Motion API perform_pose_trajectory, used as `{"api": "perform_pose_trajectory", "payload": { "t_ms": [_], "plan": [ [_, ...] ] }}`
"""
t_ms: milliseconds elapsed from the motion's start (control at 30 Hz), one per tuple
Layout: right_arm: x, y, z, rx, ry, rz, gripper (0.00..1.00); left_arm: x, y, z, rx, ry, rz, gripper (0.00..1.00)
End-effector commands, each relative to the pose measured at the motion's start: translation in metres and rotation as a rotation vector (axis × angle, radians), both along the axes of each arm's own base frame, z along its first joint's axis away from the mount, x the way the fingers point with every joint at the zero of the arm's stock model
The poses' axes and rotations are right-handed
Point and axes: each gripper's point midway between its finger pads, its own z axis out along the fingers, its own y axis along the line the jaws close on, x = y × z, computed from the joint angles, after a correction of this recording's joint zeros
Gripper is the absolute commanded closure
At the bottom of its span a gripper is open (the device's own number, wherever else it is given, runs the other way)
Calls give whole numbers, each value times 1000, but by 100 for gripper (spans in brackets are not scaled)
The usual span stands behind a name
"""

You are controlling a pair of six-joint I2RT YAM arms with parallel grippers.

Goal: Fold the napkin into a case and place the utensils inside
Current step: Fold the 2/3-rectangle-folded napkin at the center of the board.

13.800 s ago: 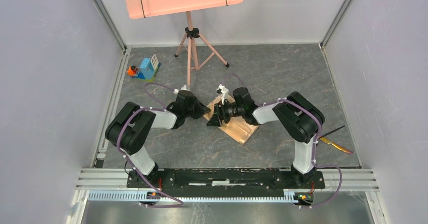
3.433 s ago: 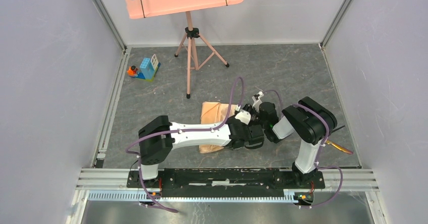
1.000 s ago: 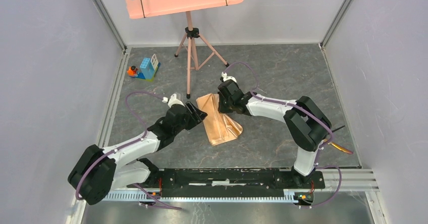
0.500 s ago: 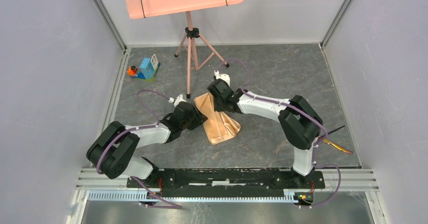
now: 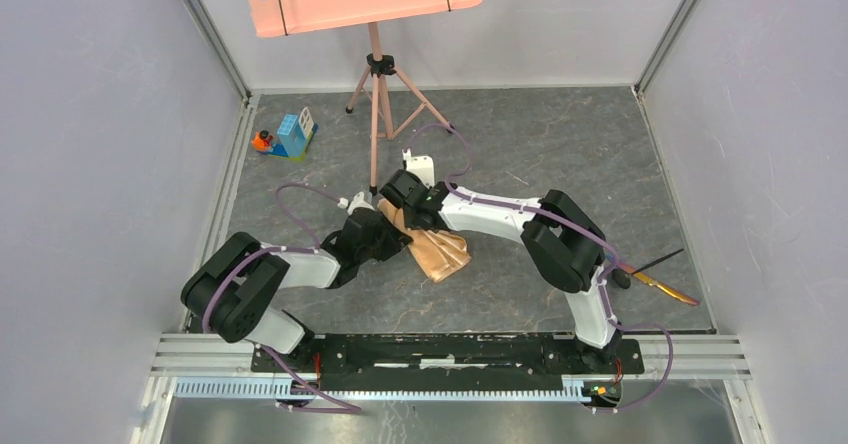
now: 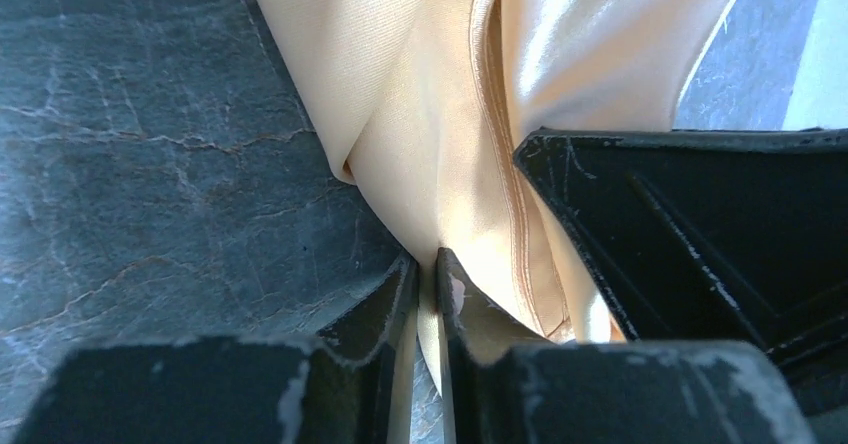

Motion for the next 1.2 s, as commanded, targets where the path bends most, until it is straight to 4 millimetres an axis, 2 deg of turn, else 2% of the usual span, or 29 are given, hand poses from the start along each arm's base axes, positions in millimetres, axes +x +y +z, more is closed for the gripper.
{"api": "perform_pose_trajectory", "payload": {
  "t_ms": [0, 67, 233, 600, 800, 933, 1100, 1167],
  "plan": [
    [3, 8, 5, 56, -22, -80, 100, -5, 0, -9, -14, 5, -11, 81],
    [3, 6, 5, 71, -23, -107, 100, -3, 3, -9, -12, -10, -15, 82],
    [1, 20, 7, 155, -10, -100, 100, -6, 2, -13, -31, -27, -57, 84],
    [1, 36, -6, 214, 36, -113, 100, -8, 4, -25, -60, -16, -85, 87],
    [-3, 31, -19, 205, 44, -87, 100, -11, 13, -30, -29, -9, -73, 87],
    [-1, 19, -32, 159, 31, -26, 86, -17, 20, -31, -20, 17, -71, 80],
    [2, 8, -36, 132, -38, 69, 82, -30, 32, -34, 14, 77, -66, 67],
    [4, 6, -34, 95, -62, 110, 77, -34, 40, -33, 8, 98, -50, 66]
  ]
}}
